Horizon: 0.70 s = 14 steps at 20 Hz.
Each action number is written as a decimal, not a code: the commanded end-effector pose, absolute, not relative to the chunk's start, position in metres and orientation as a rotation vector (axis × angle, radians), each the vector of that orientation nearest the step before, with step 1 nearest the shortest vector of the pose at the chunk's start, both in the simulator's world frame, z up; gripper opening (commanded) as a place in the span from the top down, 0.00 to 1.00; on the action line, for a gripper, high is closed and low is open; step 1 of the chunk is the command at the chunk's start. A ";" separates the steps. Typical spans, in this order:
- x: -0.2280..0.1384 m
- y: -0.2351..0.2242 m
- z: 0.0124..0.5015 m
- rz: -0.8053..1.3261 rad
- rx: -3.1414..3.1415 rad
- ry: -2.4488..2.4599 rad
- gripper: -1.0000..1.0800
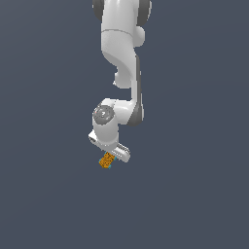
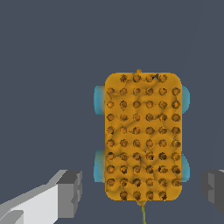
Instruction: Pick up the object and move it to a goal position.
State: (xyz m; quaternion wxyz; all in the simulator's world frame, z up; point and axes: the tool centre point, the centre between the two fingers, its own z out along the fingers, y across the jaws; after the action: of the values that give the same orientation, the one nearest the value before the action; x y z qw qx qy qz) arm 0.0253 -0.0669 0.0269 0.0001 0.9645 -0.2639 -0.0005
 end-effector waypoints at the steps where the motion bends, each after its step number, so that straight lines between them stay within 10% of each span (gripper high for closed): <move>1: 0.026 -0.067 0.019 0.000 3.030 -0.831 0.04; 5: 0.027 -0.067 0.015 0.000 3.030 -0.831 0.04; 6: 0.027 -0.067 0.015 0.000 3.030 -0.831 1.00; 14: 0.027 -0.067 0.015 0.000 3.030 -0.831 1.00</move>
State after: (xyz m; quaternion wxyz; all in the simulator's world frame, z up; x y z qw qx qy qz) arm 0.0265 -0.0665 0.0157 -0.0003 0.9644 -0.2643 -0.0003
